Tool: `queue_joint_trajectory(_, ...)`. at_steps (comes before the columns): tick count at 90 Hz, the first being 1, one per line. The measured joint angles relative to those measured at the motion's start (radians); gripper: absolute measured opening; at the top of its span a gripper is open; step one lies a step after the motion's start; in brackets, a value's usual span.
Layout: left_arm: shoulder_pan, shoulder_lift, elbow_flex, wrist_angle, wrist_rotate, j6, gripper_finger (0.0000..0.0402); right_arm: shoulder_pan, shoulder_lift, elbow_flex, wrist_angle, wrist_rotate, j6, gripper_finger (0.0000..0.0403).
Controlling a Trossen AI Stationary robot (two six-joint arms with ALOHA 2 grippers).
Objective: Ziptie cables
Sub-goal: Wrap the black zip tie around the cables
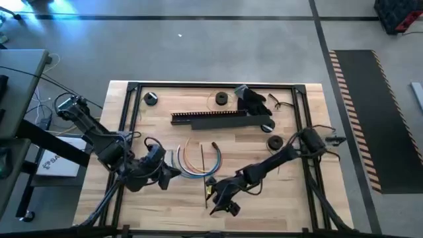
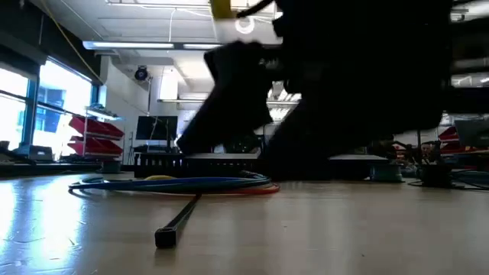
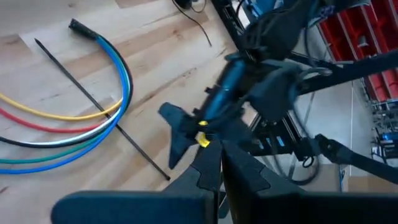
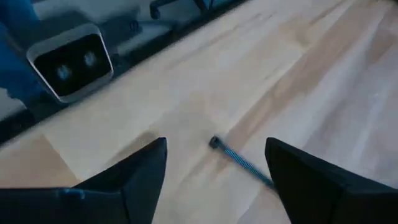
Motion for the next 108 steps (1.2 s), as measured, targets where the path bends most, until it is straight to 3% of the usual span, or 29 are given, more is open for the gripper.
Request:
queue_joint_trajectory(13,-0.004,0.008,0.000,-0.001,0.003,0.005,0.0000,0.000,0.074,0.096,-0.015,-0.015,-0.013,0.0226)
queue_joint_trajectory(28,-0.004,0.010,0.000,0.000,0.009,0.003,0.0000,0.000,0.121,0.191,-0.171,0.006,0.010,0.0203)
queue_joint_trajectory(50,-0.004,0.010,0.000,0.003,0.008,0.003,0.0000,0.001,0.121,0.199,-0.234,0.006,0.013,0.0146)
queue_joint_trajectory(85,-0.005,0.010,0.000,0.006,0.006,0.024,0.0000,0.001,0.119,0.198,-0.239,0.019,0.081,0.0014)
queue_joint_trajectory(108,-0.006,0.010,0.000,0.006,0.010,0.047,0.0000,0.000,0.117,0.245,-0.258,0.015,0.170,0.0000)
